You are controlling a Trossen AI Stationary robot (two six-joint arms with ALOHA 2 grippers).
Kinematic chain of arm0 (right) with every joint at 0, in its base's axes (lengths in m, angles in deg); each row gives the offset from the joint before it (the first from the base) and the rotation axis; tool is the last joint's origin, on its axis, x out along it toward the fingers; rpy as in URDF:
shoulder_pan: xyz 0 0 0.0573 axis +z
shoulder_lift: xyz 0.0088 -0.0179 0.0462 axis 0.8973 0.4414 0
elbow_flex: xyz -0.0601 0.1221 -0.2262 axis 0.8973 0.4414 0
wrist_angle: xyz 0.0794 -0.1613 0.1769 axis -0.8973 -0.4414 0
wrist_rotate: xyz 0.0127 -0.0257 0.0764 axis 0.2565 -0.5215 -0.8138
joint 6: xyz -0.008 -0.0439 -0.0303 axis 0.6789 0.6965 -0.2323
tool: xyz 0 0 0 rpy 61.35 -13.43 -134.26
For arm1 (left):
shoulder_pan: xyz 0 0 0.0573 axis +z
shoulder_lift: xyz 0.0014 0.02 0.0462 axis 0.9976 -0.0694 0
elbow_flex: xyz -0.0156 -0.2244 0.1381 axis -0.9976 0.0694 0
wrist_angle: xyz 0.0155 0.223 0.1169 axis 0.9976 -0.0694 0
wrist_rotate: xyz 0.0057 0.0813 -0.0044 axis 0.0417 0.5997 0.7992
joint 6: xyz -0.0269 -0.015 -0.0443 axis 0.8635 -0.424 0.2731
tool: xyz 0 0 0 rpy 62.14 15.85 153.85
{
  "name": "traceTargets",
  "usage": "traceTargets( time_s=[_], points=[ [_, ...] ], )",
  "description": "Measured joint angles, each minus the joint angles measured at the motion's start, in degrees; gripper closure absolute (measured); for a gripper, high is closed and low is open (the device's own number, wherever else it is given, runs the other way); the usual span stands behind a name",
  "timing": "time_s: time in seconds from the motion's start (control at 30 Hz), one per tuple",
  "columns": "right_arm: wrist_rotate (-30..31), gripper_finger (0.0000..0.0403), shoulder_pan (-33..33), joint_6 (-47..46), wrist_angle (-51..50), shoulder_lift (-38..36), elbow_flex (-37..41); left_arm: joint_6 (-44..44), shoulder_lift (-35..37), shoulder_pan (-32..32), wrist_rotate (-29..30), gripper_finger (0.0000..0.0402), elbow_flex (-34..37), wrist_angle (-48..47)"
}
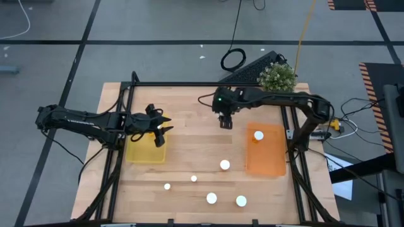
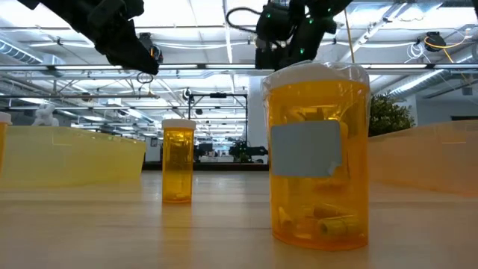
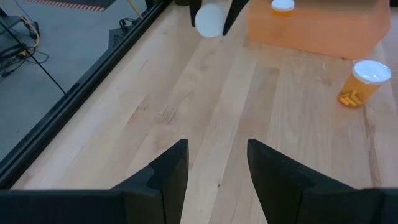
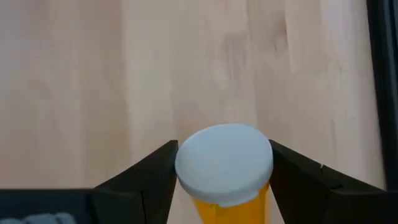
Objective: Pick and place medicine bottles into bin by pill shape (circle, oval)
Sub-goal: Put the large orange pill bottle into the orange bin
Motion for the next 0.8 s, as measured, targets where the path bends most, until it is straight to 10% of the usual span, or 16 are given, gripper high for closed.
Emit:
traceTargets(
  time_s=[0.3,0.8],
  points=[
    [-7.54,0.0182,0.5,-5.11,10.92,-6.08,6.92,0.02,0.02,-0.02,0.0,0.0234,0.0,0.67],
    [-13.83,0.0181,0.74,-17.66,56.2,-19.92,35.96,-4.05,-3.4,-0.02,0.44,0.0234,-0.02,9.19]
  ],
)
